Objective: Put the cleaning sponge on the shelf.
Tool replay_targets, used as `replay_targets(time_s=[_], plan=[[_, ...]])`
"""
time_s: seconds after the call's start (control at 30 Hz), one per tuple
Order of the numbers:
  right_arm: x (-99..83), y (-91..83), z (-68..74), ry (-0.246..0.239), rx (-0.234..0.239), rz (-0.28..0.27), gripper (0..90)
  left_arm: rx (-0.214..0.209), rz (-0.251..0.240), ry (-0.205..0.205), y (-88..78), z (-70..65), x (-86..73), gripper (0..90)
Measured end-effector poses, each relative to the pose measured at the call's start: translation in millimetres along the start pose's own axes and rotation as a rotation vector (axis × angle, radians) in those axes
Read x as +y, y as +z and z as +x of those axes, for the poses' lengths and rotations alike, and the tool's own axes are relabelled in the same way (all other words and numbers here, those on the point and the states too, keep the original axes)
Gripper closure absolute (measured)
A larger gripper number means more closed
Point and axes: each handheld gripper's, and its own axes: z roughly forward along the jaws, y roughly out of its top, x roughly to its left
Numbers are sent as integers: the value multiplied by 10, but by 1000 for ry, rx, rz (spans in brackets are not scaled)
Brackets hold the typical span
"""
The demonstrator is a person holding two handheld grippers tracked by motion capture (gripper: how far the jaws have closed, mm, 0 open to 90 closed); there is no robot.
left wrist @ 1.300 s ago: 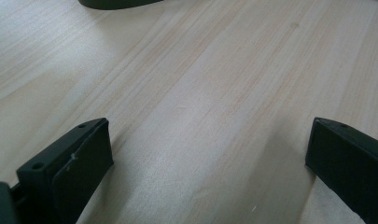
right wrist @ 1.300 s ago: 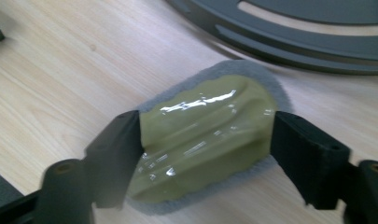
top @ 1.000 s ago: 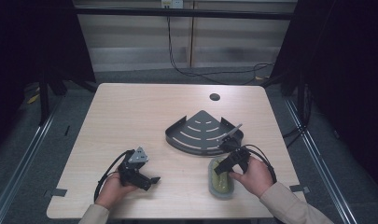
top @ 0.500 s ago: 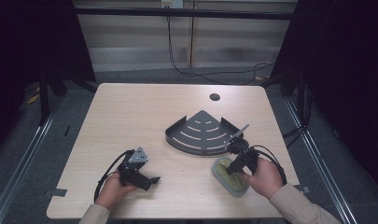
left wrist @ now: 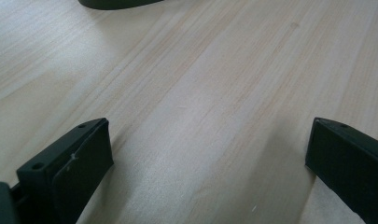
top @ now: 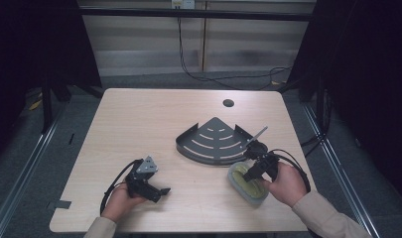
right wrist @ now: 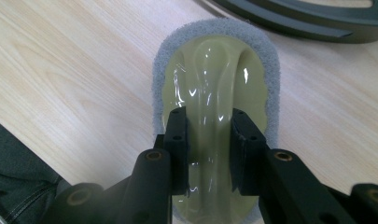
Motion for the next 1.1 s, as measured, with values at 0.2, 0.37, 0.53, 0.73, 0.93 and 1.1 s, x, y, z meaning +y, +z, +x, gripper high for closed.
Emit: replay_targets(time_s=[0.2,0.37,0.53,0.73,0.93,1.1], plan=[[36,-111,-22,-9,0,-13,716,-1,1,1,-1,1,0,0],[77,-173,-42,-15,-1,-18,716,1,-1,1,1,1,0,0],[126,-233,-60,-21,5,-16,716,1,0,5,0,3,1,0],[193,-304,-68,-32,9,-7,716,2,1,5,-1,3,1,1],[253,-370,-85,-37,-3,-13,716,2,1,5,-1,3,1,0],[314,-428,-137,-35,-6,-24,716,2,-1,3,0,2,1,0]])
